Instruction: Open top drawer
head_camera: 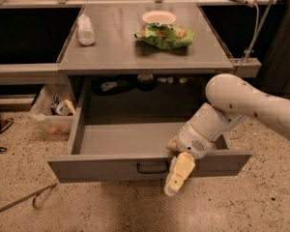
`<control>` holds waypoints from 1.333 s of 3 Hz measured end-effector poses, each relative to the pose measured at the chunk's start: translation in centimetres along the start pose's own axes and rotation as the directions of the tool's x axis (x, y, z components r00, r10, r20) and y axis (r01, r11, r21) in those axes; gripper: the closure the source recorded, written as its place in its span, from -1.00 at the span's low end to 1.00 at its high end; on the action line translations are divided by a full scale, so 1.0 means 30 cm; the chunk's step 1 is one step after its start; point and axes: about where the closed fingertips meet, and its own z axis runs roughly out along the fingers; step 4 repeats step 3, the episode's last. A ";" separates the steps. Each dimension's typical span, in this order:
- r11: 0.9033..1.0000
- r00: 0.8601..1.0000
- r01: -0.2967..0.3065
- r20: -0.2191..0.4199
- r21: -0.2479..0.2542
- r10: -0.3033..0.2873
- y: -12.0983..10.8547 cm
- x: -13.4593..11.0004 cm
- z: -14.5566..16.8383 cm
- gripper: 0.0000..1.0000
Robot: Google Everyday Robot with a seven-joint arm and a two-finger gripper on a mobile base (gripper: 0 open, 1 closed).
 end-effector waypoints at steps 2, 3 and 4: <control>0.993 0.996 -0.079 0.040 -0.091 0.083 0.185 0.066 0.005 -1.00; 0.993 0.996 -0.079 0.040 -0.091 0.083 0.185 0.066 0.005 -1.00; 0.993 0.996 -0.079 0.040 -0.091 0.083 0.185 0.066 0.005 -1.00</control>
Offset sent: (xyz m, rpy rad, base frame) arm -0.1543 -0.0310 0.0222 0.1122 0.3104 -0.1283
